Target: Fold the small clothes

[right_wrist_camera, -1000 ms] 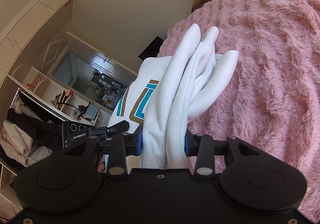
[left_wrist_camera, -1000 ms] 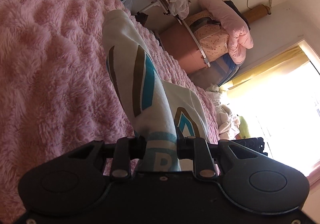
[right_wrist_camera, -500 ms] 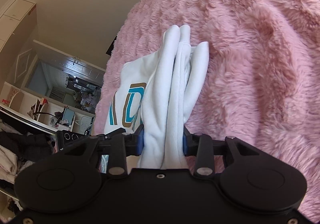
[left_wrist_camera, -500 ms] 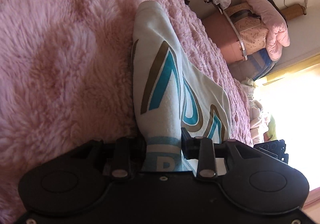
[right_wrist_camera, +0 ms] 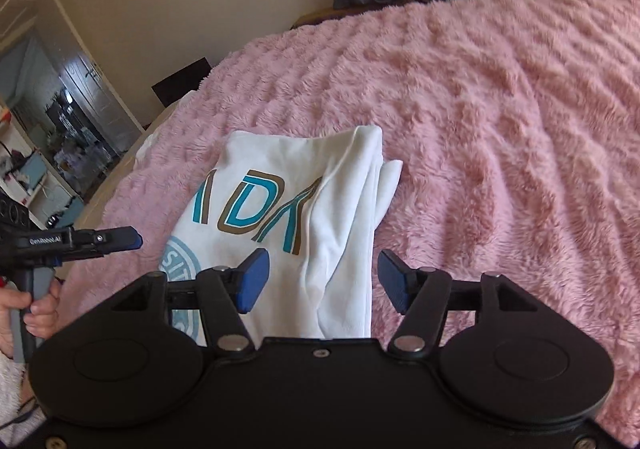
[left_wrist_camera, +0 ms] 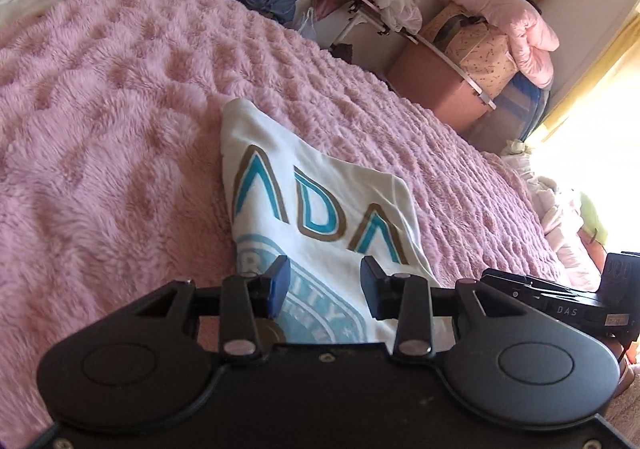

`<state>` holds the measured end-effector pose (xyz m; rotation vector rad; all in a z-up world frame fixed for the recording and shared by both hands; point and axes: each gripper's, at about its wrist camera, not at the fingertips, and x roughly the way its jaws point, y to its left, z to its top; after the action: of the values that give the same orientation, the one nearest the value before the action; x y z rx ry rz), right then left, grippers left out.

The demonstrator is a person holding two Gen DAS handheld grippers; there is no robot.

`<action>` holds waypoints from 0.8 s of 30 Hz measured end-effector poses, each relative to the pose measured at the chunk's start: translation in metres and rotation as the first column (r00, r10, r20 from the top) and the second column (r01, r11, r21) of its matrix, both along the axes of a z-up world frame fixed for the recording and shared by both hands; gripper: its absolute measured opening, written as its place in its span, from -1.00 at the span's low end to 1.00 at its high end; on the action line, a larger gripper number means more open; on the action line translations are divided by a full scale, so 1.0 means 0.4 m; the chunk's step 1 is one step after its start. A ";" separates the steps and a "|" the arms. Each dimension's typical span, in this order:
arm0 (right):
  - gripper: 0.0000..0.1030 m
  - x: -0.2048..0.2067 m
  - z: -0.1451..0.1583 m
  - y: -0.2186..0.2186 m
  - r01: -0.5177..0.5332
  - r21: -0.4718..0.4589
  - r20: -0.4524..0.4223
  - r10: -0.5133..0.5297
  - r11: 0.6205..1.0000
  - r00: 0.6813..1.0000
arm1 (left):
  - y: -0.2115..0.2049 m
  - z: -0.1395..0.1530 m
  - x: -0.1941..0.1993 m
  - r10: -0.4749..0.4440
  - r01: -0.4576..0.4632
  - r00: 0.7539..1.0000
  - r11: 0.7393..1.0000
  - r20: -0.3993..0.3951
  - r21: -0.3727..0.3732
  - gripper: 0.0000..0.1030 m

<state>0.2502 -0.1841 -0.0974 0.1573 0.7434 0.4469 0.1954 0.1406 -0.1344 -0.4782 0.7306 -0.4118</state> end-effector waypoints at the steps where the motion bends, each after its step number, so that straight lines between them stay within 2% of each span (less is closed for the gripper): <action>1: 0.16 -0.038 0.010 0.013 -0.007 -0.055 0.048 0.010 0.998 0.999 | -0.024 0.002 -0.031 -0.011 0.011 1.000 1.000 0.018 0.011 -0.24; 2: 0.13 -0.081 0.009 0.022 -0.004 -0.126 0.099 0.017 0.992 0.995 | -0.037 -0.002 -0.053 -0.021 0.020 0.999 0.999 0.026 0.029 -0.23; 4: -0.06 -0.144 -0.008 0.050 -0.004 -0.291 0.171 0.056 0.957 0.984 | -0.079 -0.019 -0.102 -0.030 0.026 0.999 0.994 0.038 0.106 -0.23; 5: -0.12 -0.169 -0.027 0.068 -0.017 -0.384 0.181 0.093 0.923 0.979 | -0.095 -0.030 -0.120 -0.029 0.024 0.999 0.989 0.034 0.143 -0.23; 6: -0.30 -0.184 -0.050 0.081 -0.036 -0.452 0.171 0.126 0.892 0.977 | -0.106 -0.042 -0.134 -0.028 0.022 0.999 0.984 0.032 0.176 -0.23; 7: -0.45 -0.193 -0.064 0.092 -0.050 -0.483 0.159 0.143 0.874 0.977 | -0.117 -0.052 -0.144 -0.021 0.016 0.999 0.979 0.026 0.201 -0.23; 9: -0.45 -0.209 -0.095 0.105 -0.053 -0.523 0.136 0.145 0.851 0.980 | -0.133 -0.069 -0.162 -0.007 0.003 1.000 0.973 0.017 0.230 -0.22; 15: -0.48 -0.193 -0.134 0.095 -0.001 -0.445 0.101 0.051 0.896 0.994 | -0.164 -0.110 -0.167 -0.006 0.012 1.000 0.958 -0.019 0.288 -0.19; 16: -0.68 -0.187 -0.136 0.088 0.003 -0.430 0.091 0.041 0.903 0.995 | -0.165 -0.115 -0.163 -0.003 0.011 1.000 0.955 -0.028 0.295 -0.19; 17: -0.75 -0.190 -0.144 0.090 0.001 -0.412 0.074 0.033 0.911 0.997 | -0.164 -0.121 -0.160 0.001 0.011 0.999 0.956 -0.040 0.295 -0.18; 22: -0.76 -0.199 -0.126 0.076 -0.016 -0.295 0.032 0.027 0.955 0.999 | -0.147 -0.141 -0.142 0.016 0.004 0.997 0.962 -0.073 0.273 -0.15; 24: -0.77 -0.212 -0.101 0.080 -0.008 -0.300 0.047 0.024 0.954 0.999 | -0.143 -0.146 -0.142 0.017 0.005 0.997 0.963 -0.080 0.271 -0.14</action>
<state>0.1654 -0.1519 -0.1380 -0.1446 0.7545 0.3469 0.1384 0.0834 -0.1927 -0.2396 0.8502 -0.2820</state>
